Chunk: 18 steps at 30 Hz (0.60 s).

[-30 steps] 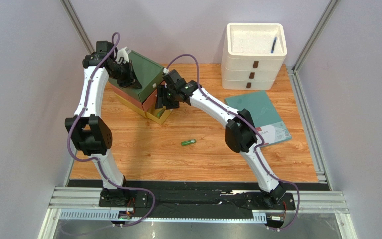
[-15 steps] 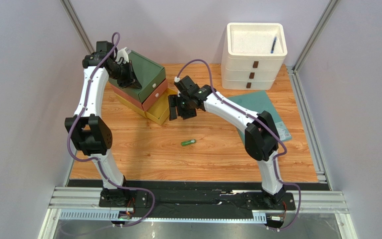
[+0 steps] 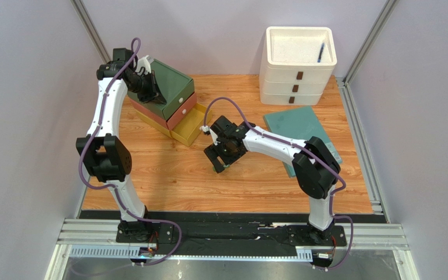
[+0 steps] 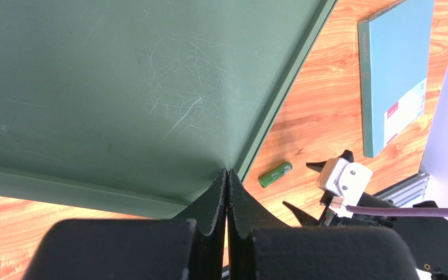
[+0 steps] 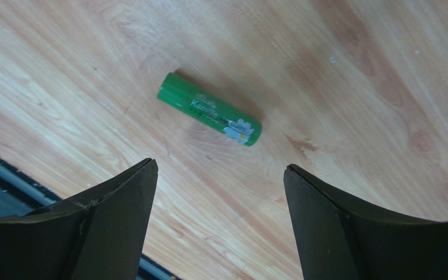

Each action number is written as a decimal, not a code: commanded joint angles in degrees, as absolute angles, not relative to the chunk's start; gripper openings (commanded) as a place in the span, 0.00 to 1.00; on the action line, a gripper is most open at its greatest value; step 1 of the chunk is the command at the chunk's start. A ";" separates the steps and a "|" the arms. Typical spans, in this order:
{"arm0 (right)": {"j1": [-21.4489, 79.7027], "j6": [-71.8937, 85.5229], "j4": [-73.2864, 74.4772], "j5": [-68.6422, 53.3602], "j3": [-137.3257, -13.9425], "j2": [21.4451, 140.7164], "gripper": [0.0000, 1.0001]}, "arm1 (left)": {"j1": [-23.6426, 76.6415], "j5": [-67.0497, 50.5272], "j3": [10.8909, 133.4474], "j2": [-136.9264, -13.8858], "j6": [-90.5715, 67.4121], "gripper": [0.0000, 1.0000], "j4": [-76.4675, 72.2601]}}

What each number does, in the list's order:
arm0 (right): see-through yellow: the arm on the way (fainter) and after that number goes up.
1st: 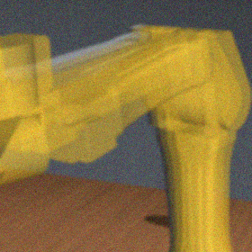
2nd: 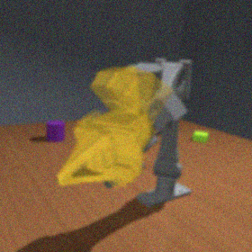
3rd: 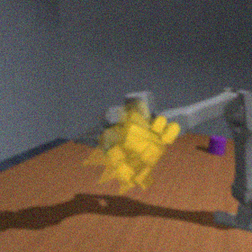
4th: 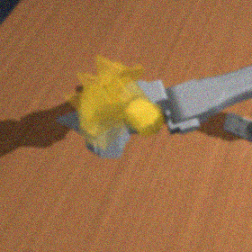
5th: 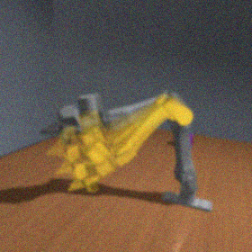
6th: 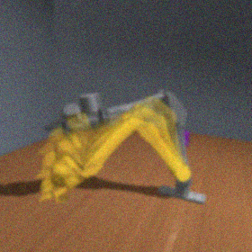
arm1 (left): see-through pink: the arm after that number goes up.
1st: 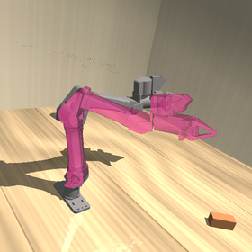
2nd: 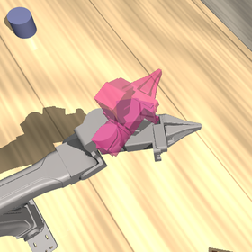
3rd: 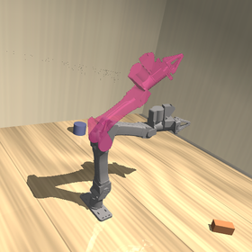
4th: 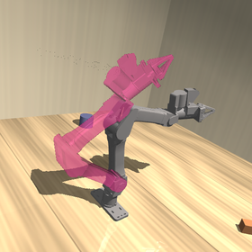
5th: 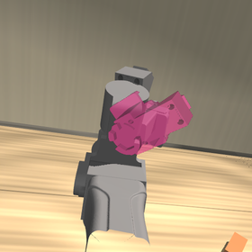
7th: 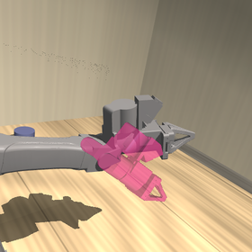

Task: Organize the makeup

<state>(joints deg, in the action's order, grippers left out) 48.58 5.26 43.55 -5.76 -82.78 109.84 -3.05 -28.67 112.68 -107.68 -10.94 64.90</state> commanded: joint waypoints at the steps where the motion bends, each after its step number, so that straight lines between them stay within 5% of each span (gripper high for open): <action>1: 48.86 0.26 36.66 -0.71 -81.83 106.08 0.83 | -3.08 -22.24 109.69 -111.80 -7.38 0.00 73.30; 18: 51.77 -5.89 36.56 0.79 -86.66 110.66 0.82 | -3.08 -20.92 108.37 -111.62 -6.77 0.00 73.30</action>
<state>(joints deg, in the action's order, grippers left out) 51.31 -3.81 37.47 1.21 -84.40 110.91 -3.05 -28.71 112.38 -107.68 -10.92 64.66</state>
